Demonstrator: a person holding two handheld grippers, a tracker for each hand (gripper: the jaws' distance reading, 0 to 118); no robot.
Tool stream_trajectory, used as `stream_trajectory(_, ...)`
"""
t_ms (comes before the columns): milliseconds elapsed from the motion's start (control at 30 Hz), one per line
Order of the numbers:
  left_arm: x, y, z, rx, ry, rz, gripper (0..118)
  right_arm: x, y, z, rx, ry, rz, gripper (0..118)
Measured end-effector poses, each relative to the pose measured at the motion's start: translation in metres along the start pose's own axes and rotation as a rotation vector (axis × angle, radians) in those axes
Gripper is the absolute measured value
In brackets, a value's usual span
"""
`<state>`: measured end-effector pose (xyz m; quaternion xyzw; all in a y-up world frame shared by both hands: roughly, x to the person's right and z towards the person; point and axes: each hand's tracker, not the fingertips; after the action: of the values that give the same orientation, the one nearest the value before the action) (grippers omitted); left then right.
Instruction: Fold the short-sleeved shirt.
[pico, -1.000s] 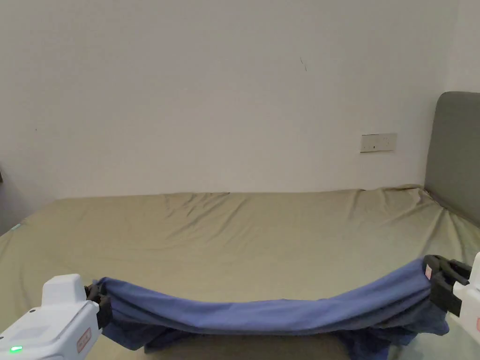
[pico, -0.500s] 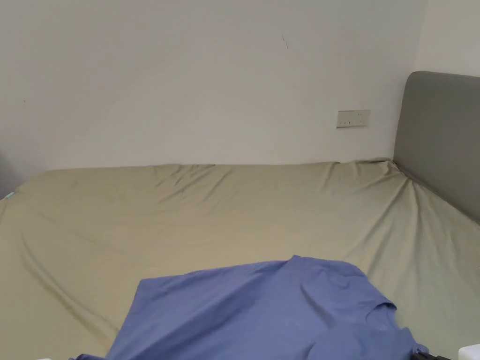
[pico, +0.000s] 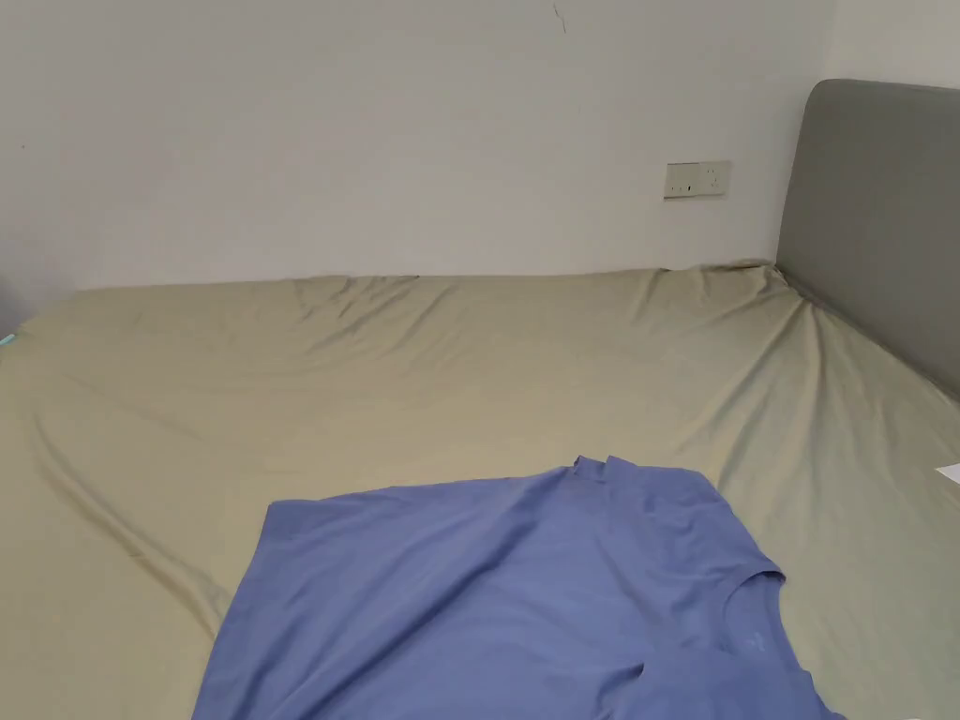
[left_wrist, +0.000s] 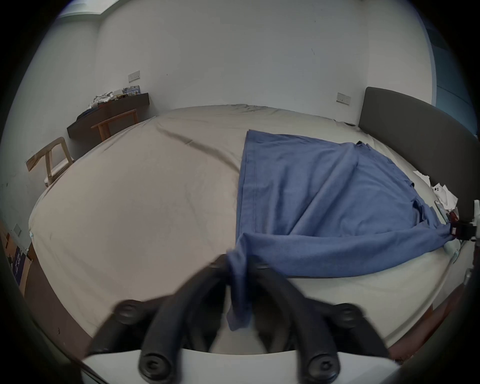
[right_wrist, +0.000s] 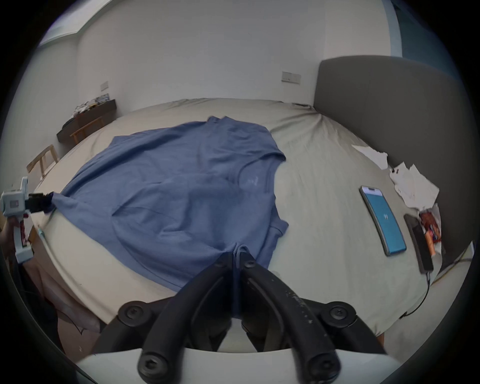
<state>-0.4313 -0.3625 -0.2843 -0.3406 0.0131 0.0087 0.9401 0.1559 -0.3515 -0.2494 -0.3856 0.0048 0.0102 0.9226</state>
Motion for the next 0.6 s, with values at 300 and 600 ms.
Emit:
stream_trajectory(300,0.006,-0.001,0.096,0.247,-0.045,0.043,84,-0.025,-0.007,0.082,0.389,-0.033,-0.066,81)
stream_trajectory(600,0.015,-0.019,0.127,0.232,-0.027,0.005,0,-0.095,-0.022,0.124,0.399,0.130,-0.011,2)
